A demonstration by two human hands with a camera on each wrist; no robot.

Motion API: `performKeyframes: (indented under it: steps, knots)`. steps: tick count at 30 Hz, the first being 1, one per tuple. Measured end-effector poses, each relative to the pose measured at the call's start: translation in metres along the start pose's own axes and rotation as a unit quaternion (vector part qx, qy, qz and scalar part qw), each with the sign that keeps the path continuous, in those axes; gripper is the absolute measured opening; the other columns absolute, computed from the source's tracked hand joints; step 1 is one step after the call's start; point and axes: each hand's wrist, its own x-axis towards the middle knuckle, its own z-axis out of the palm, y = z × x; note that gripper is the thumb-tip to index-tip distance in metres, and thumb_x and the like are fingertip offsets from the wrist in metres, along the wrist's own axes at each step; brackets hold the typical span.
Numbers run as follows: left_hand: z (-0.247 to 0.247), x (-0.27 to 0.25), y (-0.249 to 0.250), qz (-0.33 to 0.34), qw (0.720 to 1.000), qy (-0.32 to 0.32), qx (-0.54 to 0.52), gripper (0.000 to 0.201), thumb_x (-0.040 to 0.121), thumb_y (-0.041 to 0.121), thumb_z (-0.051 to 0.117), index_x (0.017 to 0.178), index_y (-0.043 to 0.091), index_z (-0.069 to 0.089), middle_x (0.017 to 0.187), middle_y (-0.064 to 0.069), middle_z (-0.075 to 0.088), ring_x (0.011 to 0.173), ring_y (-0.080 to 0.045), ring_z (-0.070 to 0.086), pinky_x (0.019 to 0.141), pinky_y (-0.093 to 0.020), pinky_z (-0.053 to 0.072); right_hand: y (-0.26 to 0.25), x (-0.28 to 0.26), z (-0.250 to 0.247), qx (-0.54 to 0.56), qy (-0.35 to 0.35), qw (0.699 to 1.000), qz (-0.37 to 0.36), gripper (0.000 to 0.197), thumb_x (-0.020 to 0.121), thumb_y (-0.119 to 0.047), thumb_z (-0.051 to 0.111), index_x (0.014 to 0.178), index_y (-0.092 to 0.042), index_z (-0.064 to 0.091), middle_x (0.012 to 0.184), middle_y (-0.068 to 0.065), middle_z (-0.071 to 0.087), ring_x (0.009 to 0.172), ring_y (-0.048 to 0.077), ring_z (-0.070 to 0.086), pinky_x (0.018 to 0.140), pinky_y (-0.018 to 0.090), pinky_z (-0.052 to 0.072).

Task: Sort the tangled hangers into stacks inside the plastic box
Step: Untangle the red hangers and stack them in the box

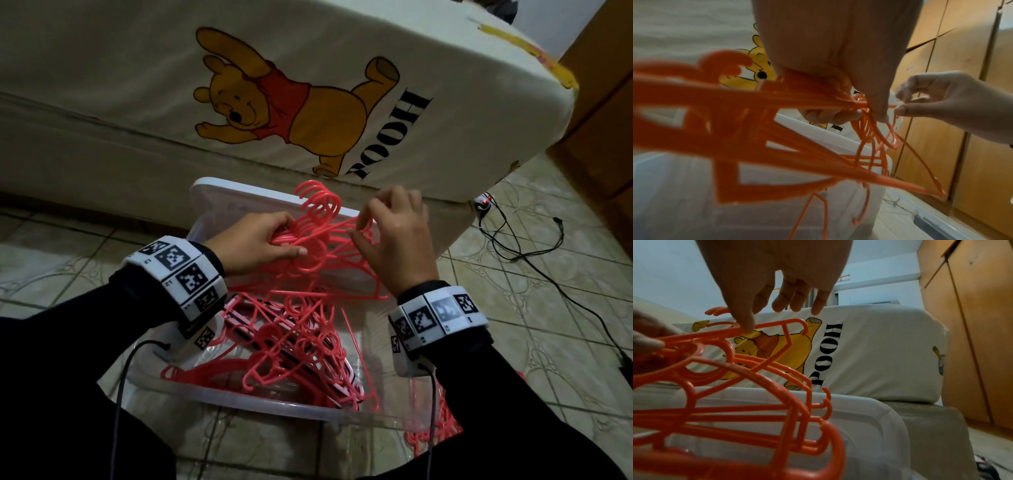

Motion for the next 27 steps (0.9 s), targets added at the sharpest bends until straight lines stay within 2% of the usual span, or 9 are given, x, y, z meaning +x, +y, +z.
performKeyframes:
  steps: [3,7,10,14,17,20,23,25,27]
  knots:
    - [-0.001,0.0,-0.001,0.009,0.999,0.034,-0.011,0.018,0.085,0.032,0.067,0.099,0.025,0.058,0.09,0.009,0.066,0.076,0.005,0.062,0.064,-0.008,0.046,-0.003,-0.003,0.003,-0.016,-0.068,0.997,-0.026,0.018,0.076,-0.028,0.072,0.078,-0.016,0.06,0.082,0.0,0.058,0.081,0.022,0.053,0.065,0.025,0.028]
    - [-0.002,0.004,-0.002,-0.003,0.997,0.034,-0.073,0.026,0.083,0.032,0.068,0.105,0.02,0.06,0.098,0.003,0.069,0.088,-0.008,0.067,0.08,-0.024,0.054,-0.004,-0.008,0.012,0.011,-0.169,0.986,-0.011,0.018,0.087,-0.034,0.061,0.096,-0.019,0.065,0.095,-0.002,0.065,0.093,0.018,0.058,0.068,0.029,0.044]
    - [-0.002,0.005,-0.002,-0.01,0.995,0.04,-0.094,0.024,0.083,0.033,0.067,0.101,0.02,0.06,0.097,0.002,0.069,0.083,-0.005,0.068,0.076,-0.021,0.055,-0.002,-0.008,0.015,0.039,-0.181,0.983,-0.009,0.015,0.089,-0.028,0.06,0.098,-0.02,0.069,0.09,-0.001,0.068,0.085,0.018,0.061,0.066,0.026,0.041]
    - [-0.008,0.006,-0.002,-0.035,0.992,0.061,-0.11,0.024,0.089,0.033,0.06,0.105,0.015,0.06,0.1,-0.005,0.068,0.093,-0.02,0.066,0.085,-0.037,0.054,0.006,-0.005,0.013,0.145,-0.177,0.973,0.037,0.011,0.083,-0.013,0.069,0.093,-0.011,0.074,0.086,0.005,0.071,0.076,0.016,0.059,0.069,0.019,0.037]
    - [-0.013,0.008,-0.003,-0.034,0.989,0.11,-0.092,0.024,0.091,0.032,0.058,0.101,0.011,0.061,0.088,-0.004,0.066,0.083,-0.019,0.062,0.075,-0.024,0.05,0.013,-0.005,0.01,0.181,-0.184,0.964,0.065,0.008,0.078,-0.008,0.074,0.086,-0.006,0.076,0.077,0.005,0.067,0.069,0.013,0.055,0.062,0.014,0.033]
    - [-0.016,0.01,-0.008,-0.044,0.983,0.162,-0.071,0.027,0.091,0.033,0.059,0.099,0.008,0.061,0.078,0.001,0.059,0.071,-0.011,0.054,0.063,-0.019,0.042,0.015,-0.006,0.007,0.185,-0.19,0.961,0.074,0.008,0.078,-0.01,0.075,0.086,-0.01,0.076,0.072,-0.009,0.059,0.064,0.005,0.051,0.059,0.009,0.034]
    - [-0.019,0.01,-0.011,-0.054,0.982,0.171,-0.066,0.031,0.09,0.038,0.059,0.099,0.009,0.062,0.082,-0.002,0.063,0.073,-0.011,0.057,0.065,-0.018,0.044,0.018,-0.003,-0.001,0.207,-0.193,0.955,0.091,0.009,0.079,-0.015,0.074,0.087,-0.016,0.071,0.07,-0.015,0.055,0.062,-0.001,0.047,0.061,0.014,0.034]
    - [-0.022,0.01,-0.01,-0.046,0.98,0.178,-0.072,0.025,0.092,0.037,0.058,0.096,0.012,0.061,0.08,0.002,0.063,0.073,-0.007,0.057,0.06,-0.008,0.042,0.021,0.001,-0.009,0.227,-0.195,0.949,0.099,0.008,0.08,-0.021,0.073,0.085,-0.016,0.07,0.072,-0.01,0.059,0.064,0.005,0.05,0.062,0.021,0.038]
    - [-0.024,0.009,-0.011,-0.04,0.981,0.173,-0.072,0.02,0.091,0.031,0.06,0.099,0.013,0.061,0.086,0.0,0.065,0.079,-0.01,0.06,0.069,-0.016,0.046,0.023,0.005,-0.016,0.223,-0.2,0.949,0.099,0.009,0.081,-0.024,0.072,0.083,-0.016,0.071,0.077,-0.002,0.063,0.07,0.014,0.055,0.066,0.03,0.042]
